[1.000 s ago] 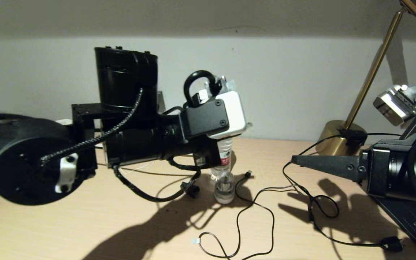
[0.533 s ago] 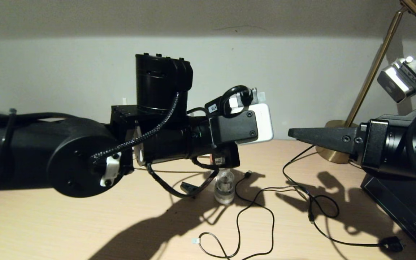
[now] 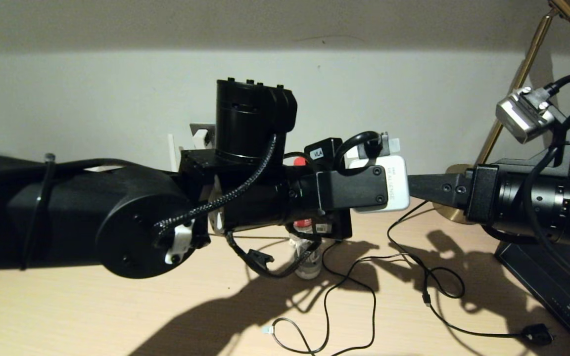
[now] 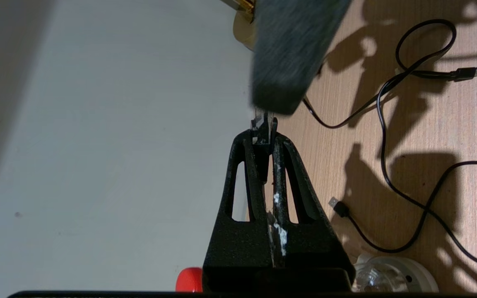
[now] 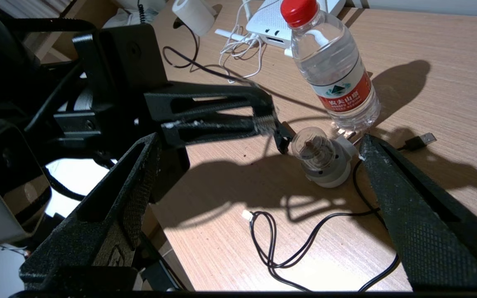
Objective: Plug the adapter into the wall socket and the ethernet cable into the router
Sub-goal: Hand it to the other hand
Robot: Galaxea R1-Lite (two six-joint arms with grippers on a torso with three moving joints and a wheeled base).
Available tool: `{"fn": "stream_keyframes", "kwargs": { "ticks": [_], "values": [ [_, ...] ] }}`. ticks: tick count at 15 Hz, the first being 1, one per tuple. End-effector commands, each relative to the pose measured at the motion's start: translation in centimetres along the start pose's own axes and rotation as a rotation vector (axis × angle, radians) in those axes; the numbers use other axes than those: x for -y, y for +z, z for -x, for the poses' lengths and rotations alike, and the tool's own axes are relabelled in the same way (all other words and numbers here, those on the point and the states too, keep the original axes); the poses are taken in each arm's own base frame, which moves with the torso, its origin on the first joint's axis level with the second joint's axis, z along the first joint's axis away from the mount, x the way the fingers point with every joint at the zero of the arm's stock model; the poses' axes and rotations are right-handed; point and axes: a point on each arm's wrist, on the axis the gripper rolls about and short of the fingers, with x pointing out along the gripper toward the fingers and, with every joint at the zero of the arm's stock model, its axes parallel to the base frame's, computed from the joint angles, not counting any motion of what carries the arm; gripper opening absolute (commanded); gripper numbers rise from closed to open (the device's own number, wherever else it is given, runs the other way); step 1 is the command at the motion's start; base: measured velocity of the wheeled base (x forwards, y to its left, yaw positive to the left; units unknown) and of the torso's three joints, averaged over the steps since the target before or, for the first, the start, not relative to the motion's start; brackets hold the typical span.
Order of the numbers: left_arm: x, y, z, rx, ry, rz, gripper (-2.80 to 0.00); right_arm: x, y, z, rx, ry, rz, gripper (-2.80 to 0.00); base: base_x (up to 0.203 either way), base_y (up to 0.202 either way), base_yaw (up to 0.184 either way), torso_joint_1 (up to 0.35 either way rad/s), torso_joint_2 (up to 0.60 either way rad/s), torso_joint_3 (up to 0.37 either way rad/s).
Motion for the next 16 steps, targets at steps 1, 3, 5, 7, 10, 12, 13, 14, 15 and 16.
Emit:
{"fn": "stream_keyframes", "kwargs": {
  "ticks": [1, 3, 5, 7, 10, 12, 13, 14, 15, 16],
  "values": [
    [0.2, 0.2, -0.2, 0.007, -0.006, -0.007, -2.8, 0.0, 0.3, -0.1, 0.009, -0.004, 0.0, 0.0, 0.0, 0.0, 0.0, 0.0, 0.0, 0.0],
    [0.2, 0.4, 0.0, 0.011, -0.004, -0.011, -2.8, 0.1, 0.5, -0.2, 0.013, -0.006, 0.001, 0.0, 0.0, 0.0, 0.0, 0.0, 0.0, 0.0],
    [0.2, 0.4, 0.1, 0.012, -0.005, -0.017, -2.8, 0.2, 0.3, -0.4, 0.005, -0.01, -0.002, 0.0, 0.0, 0.0, 0.0, 0.0, 0.0, 0.0],
    [0.2, 0.7, 0.2, 0.019, -0.007, -0.019, -2.8, 0.4, 0.2, -0.6, -0.002, -0.014, -0.006, 0.0, 0.0, 0.0, 0.0, 0.0, 0.0, 0.0],
    [0.3, 1.0, 0.4, 0.027, -0.008, -0.02, -2.8, 0.5, 0.2, -0.8, -0.006, -0.016, -0.008, 0.0, 0.0, 0.0, 0.0, 0.0, 0.0, 0.0],
    [0.5, 1.2, 0.4, 0.031, -0.013, -0.019, -2.8, 0.6, 0.2, -0.9, -0.005, -0.024, -0.009, 0.0, 0.0, 0.0, 0.0, 0.0, 0.0, 0.0],
    [0.4, 1.2, 0.5, 0.034, -0.012, -0.02, -2.8, 0.6, 0.2, -0.9, -0.001, -0.031, -0.009, 0.0, 0.0, 0.0, 0.0, 0.0, 0.0, 0.0],
    [0.5, 1.2, 0.4, 0.035, -0.013, -0.02, -2.8, 0.7, 0.1, -1.0, -0.004, -0.033, -0.01, 0.0, 0.0, 0.0, 0.0, 0.0, 0.0, 0.0],
    [0.4, 1.3, 0.5, 0.037, -0.012, -0.02, -2.8, 0.7, 0.2, -1.2, -0.006, -0.035, -0.011, 0.0, 0.0, 0.0, 0.0, 0.0, 0.0, 0.0],
    [0.4, 1.4, 0.6, 0.04, -0.009, -0.021, -2.8, 0.8, 0.2, -1.3, -0.005, -0.035, -0.011, 0.0, 0.0, 0.0, 0.0, 0.0, 0.0, 0.0]
  ]
}}
